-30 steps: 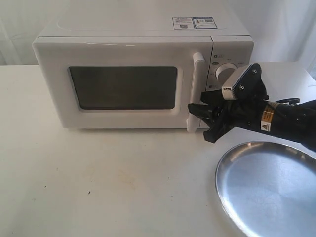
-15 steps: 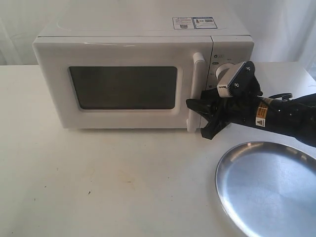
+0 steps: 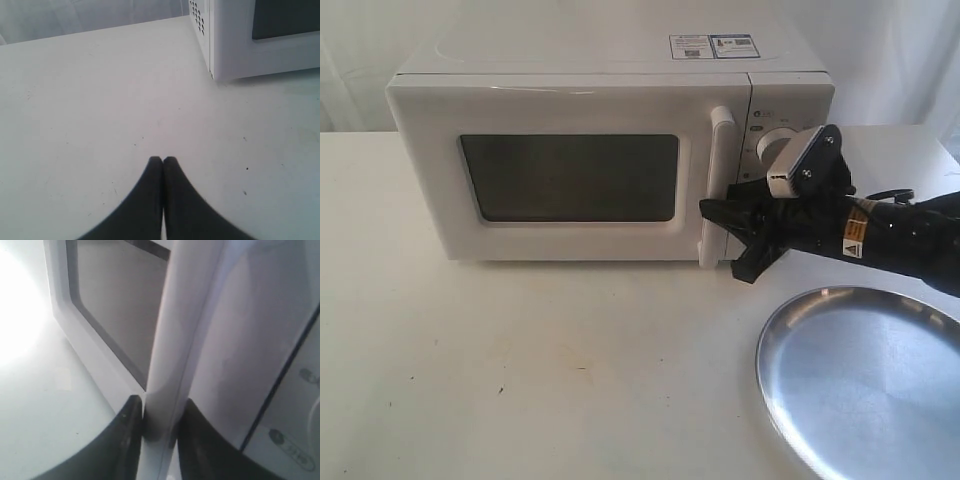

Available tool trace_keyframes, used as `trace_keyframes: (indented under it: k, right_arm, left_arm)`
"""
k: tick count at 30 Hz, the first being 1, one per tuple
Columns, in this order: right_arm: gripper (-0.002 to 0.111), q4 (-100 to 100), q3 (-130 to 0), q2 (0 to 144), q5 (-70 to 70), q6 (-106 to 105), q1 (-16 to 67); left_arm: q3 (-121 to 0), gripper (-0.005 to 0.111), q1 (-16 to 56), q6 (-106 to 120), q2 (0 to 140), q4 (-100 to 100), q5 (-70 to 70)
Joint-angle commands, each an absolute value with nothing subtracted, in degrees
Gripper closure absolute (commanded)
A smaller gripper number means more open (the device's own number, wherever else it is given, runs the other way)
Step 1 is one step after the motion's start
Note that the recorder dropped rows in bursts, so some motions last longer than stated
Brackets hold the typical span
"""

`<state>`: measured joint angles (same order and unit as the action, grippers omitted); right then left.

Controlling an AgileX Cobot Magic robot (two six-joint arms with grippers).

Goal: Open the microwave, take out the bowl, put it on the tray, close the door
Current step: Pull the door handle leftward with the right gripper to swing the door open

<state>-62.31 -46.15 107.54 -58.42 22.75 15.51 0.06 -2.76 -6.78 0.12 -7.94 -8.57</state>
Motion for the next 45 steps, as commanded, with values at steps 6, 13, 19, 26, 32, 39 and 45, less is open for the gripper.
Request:
trace_keyframes:
  k: [6,13,19,26,32,39,45]
  right_arm:
    - [0.108,-83.6,-45.9,106.6,-70.0,30.8,16.0]
    - [0.108,-87.8,-37.4,98.4,-70.0,32.1,16.6]
    - [0.103,-88.6,-29.3,80.6,-50.4,50.4,16.6]
    - [0.108,-81.4,-26.6,65.7,-39.7,53.5,16.6]
    - [0.108,-64.6,-26.6,68.8,-44.4,39.9,16.6]
    - [0.108,-67.9,-26.8,75.0,-58.3,37.1,16.6]
    - [0.108,-78.0,-26.9,77.8,-70.0,35.6,16.6]
  left_arm:
    - [0.0,0.107,-2.7,-7.2,0.0,-7.7,-8.5]
    - [0.0,0.107,-2.7,-7.2,0.0,-7.7,-8.5]
    - [0.0,0.107,-2.7,-7.2,0.0,-7.7,-8.5]
    - [0.0,0.107,-2.7,-7.2,0.0,-7.7,-8.5]
    - [0.0,0.107,-2.7,-7.2,0.0,-7.7,-8.5]
    - [0.0,0.107,-2.7,-7.2,0.0,-7.7,-8.5]
    - [0.0,0.107,-2.7,-7.2,0.0,-7.7,-8.5]
